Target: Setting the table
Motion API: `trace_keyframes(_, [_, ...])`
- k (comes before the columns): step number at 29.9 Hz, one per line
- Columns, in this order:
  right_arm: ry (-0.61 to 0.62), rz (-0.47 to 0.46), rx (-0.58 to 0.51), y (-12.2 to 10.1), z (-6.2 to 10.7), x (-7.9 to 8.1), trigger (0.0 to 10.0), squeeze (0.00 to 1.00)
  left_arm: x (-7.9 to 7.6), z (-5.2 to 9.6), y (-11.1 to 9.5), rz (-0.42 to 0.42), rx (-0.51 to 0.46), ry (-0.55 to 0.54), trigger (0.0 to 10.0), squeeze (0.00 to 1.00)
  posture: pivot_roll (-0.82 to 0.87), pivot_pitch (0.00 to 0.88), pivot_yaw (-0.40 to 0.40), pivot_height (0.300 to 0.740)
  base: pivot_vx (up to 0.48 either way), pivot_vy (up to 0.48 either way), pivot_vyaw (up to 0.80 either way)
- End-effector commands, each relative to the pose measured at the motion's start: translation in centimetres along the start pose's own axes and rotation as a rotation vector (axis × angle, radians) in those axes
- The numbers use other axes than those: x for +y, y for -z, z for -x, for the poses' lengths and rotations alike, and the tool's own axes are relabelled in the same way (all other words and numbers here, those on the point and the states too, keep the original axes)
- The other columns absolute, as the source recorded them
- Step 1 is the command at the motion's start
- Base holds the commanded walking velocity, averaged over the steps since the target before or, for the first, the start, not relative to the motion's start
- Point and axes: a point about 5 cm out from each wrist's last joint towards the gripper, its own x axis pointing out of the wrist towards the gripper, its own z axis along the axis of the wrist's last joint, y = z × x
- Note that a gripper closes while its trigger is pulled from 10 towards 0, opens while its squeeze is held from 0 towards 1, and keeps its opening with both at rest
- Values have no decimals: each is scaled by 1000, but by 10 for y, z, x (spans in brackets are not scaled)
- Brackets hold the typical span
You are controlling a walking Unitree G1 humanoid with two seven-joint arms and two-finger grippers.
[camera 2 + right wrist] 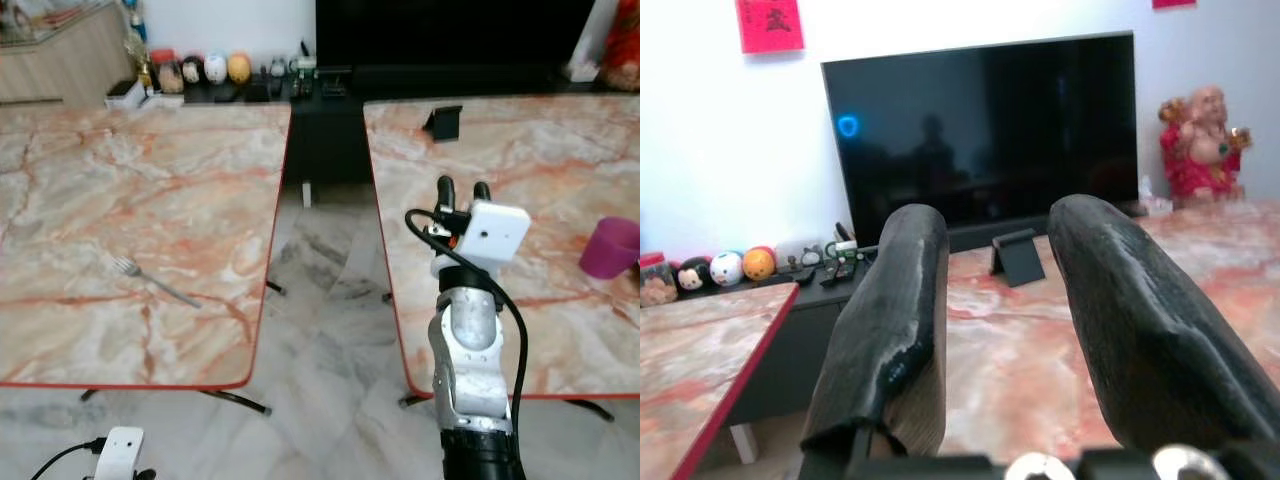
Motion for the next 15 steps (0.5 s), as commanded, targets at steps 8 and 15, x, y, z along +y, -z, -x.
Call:
trace_keyframes(8, [-27,-21,-19,-5,0,11,10000,0,9,3,12,2,33,-18,10000,0,-5,0,23,731,0,385,0])
trace_keyframes(15, [-30,-23,-17,-5,-1,12,10000,0,13,2,7,2,24,-22,10000,0,1,0,23,731,0,354,0])
